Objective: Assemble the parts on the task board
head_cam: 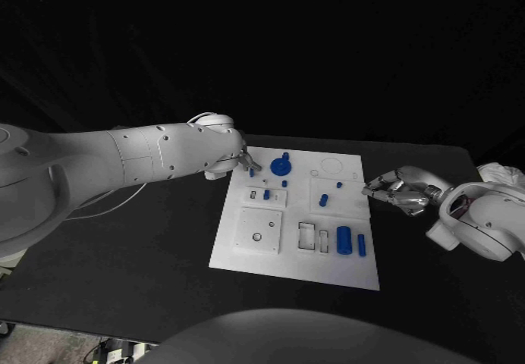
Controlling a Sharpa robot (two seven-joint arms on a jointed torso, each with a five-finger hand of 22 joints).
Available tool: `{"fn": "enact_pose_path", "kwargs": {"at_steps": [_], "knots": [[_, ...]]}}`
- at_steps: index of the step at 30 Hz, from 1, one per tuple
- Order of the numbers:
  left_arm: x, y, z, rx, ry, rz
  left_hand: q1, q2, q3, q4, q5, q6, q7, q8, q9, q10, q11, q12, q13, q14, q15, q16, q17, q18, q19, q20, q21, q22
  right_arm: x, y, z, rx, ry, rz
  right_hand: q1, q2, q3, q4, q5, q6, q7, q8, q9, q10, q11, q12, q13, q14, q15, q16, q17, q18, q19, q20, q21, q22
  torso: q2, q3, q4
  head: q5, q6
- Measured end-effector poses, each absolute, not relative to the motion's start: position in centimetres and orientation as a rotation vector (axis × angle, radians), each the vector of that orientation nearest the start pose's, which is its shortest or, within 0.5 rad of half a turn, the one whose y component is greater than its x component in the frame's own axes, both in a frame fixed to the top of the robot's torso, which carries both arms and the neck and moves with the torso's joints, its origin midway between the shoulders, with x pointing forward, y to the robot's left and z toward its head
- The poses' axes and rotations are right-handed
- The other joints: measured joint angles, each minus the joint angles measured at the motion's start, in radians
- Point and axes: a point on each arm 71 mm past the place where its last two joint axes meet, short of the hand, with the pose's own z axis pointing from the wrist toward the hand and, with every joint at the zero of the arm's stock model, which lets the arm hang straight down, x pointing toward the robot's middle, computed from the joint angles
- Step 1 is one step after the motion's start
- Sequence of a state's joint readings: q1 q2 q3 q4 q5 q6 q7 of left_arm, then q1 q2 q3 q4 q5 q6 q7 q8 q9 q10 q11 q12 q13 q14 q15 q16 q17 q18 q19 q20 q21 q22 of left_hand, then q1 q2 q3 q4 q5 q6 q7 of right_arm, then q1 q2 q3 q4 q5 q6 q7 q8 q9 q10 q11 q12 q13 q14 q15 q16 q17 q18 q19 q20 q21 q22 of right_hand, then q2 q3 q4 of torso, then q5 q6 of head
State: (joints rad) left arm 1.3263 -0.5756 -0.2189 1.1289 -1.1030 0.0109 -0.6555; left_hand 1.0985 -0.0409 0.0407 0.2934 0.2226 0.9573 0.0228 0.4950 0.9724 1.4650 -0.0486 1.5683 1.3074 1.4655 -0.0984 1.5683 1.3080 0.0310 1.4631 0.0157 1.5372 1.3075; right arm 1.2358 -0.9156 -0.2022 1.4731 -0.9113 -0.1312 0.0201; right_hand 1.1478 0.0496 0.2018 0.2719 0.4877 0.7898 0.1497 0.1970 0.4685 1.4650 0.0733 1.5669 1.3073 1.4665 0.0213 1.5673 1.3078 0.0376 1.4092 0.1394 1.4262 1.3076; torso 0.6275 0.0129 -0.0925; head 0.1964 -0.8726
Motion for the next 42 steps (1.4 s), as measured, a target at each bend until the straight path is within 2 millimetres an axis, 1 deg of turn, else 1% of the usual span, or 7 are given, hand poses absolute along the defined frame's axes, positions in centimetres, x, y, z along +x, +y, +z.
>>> {"fn": "enact_pose_path", "kwargs": {"at_steps": [3, 11, 20, 25, 27, 30, 42], "knots": [[54.90, 22.03, -23.11, -0.292, 2.186, 0.000, 0.003, 0.003, 0.000, 0.000, 0.007, -0.002, 0.002, 0.000, 0.002, 0.000, 0.000, 0.000, 0.000, 0.000, 0.000, 0.000, 0.000, 0.000, 0.000, 0.000, -0.004, 0.000, 46.94, -25.13, -23.96, 0.271, 2.033, 0.861, 0.000, 0.000, 0.000, 0.000, 0.000, 0.000, 0.000, 0.000, 0.000, 0.000, 0.000, 0.000, 0.000, 0.000, 0.000, 0.000, 0.000, 0.000, 0.000, 0.000, 0.000, 0.000, 0.000, 0.0000, 0.0004, 0.000, 0.000], [54.92, 22.12, -23.16, -0.290, 2.186, 0.006, 0.024, 0.016, 0.003, -0.003, 0.052, -0.011, 0.004, 0.000, 0.009, 0.000, 0.000, 0.000, 0.000, 0.000, 0.007, 0.000, 0.000, 0.000, 0.004, 0.004, -0.006, 0.000, 46.96, -25.14, -23.96, 0.271, 2.033, 0.861, 0.000, 0.000, 0.000, 0.000, 0.000, 0.000, 0.000, 0.000, 0.000, 0.000, 0.000, 0.000, 0.000, 0.000, 0.000, 0.000, 0.000, 0.000, 0.000, 0.000, 0.000, 0.000, 0.000, 0.0000, 0.0005, 0.001, 0.000], [54.91, 22.00, -23.21, -0.287, 2.186, 0.003, 0.073, 0.025, 0.018, -0.010, 0.127, -0.014, 0.000, 0.000, 0.015, 0.000, 0.000, 0.000, 0.000, 0.000, 0.007, 0.000, 0.000, 0.000, 0.004, 0.004, -0.006, 0.000, 46.98, -25.11, -23.97, 0.272, 2.034, 0.860, 0.000, 0.000, 0.000, 0.000, 0.004, 0.000, 0.000, 0.000, 0.001, 0.000, 0.000, 0.000, 0.000, 0.000, 0.000, 0.000, 0.000, 0.000, 0.000, 0.000, 0.000, 0.000, 0.000, 0.0000, -0.0001, 0.002, 0.000], [54.94, 21.82, -23.26, -0.285, 2.187, -0.006, 0.096, 0.030, 0.043, -0.007, 0.096, -0.022, 0.000, -0.005, 0.014, 0.000, 0.000, 0.000, 0.000, 0.000, 0.007, 0.000, 0.000, 0.000, 0.004, 0.004, -0.012, 0.000, 46.98, -25.12, -23.98, 0.272, 2.034, 0.860, 0.000, 0.000, 0.007, -0.002, 0.008, 0.000, 0.000, 0.000, 0.001, 0.000, 0.000, 0.000, 0.000, 0.000, 0.000, 0.000, 0.000, 0.000, 0.000, 0.000, 0.000, 0.000, 0.000, 0.0003, -0.0002, 0.002, 0.000], [54.96, 21.73, -23.31, -0.284, 2.188, -0.012, 0.104, 0.031, 0.050, -0.005, 0.093, -0.022, 0.000, -0.011, 0.012, 0.000, 0.000, 0.000, 0.000, 0.000, 0.007, 0.000, 0.000, 0.000, 0.004, 0.004, -0.012, 0.000, 46.98, -25.12, -23.98, 0.272, 2.035, 0.859, 0.000, 0.000, 0.007, -0.001, 0.012, 0.000, 0.000, -0.001, 0.001, 0.000, 0.000, 0.000, 0.000, 0.000, 0.000, 0.000, 0.000, 0.000, 0.000, 0.000, 0.000, 0.000, 0.000, 0.0005, -0.0003, 0.001, 0.000], [54.95, 21.60, -23.46, -0.284, 2.190, -0.020, 0.115, 0.033, 0.064, -0.005, 0.097, -0.022, 0.000, -0.011, 0.010, 0.000, 0.000, 0.000, 0.000, 0.000, 0.007, 0.000, 0.000, 0.000, 0.004, 0.004, -0.012, 0.000, 47.00, -25.12, -23.99, 0.272, 2.035, 0.859, 0.000, 0.000, 0.011, -0.006, 0.021, 0.000, 0.000, -0.004, 0.002, 0.000, 0.000, 0.000, 0.000, 0.000, 0.000, 0.000, 0.000, 0.000, 0.000, 0.000, 0.000, 0.000, 0.000, 0.0004, -0.0005, 0.001, 0.000], [54.94, 21.59, -23.79, -0.292, 2.195, -0.040, 0.177, 0.005, 0.154, -0.013, 0.112, -0.010, -0.011, -0.017, 0.002, 0.000, 0.000, 0.000, 0.000, 0.000, 0.007, 0.000, 0.000, 0.000, 0.004, 0.004, -0.015, 0.000, 47.07, -25.21, -24.01, 0.274, 2.034, 0.856, 0.004, -0.004, 0.017, -0.006, 0.033, 0.004, 0.004, -0.004, 0.002, 0.000, 0.000, 0.000, 0.000, 0.000, 0.000, 0.000, 0.000, 0.000, -0.004, 0.004, -0.005, 0.000, 0.000, 0.0001, -0.0008, -0.003, 0.000]]}}
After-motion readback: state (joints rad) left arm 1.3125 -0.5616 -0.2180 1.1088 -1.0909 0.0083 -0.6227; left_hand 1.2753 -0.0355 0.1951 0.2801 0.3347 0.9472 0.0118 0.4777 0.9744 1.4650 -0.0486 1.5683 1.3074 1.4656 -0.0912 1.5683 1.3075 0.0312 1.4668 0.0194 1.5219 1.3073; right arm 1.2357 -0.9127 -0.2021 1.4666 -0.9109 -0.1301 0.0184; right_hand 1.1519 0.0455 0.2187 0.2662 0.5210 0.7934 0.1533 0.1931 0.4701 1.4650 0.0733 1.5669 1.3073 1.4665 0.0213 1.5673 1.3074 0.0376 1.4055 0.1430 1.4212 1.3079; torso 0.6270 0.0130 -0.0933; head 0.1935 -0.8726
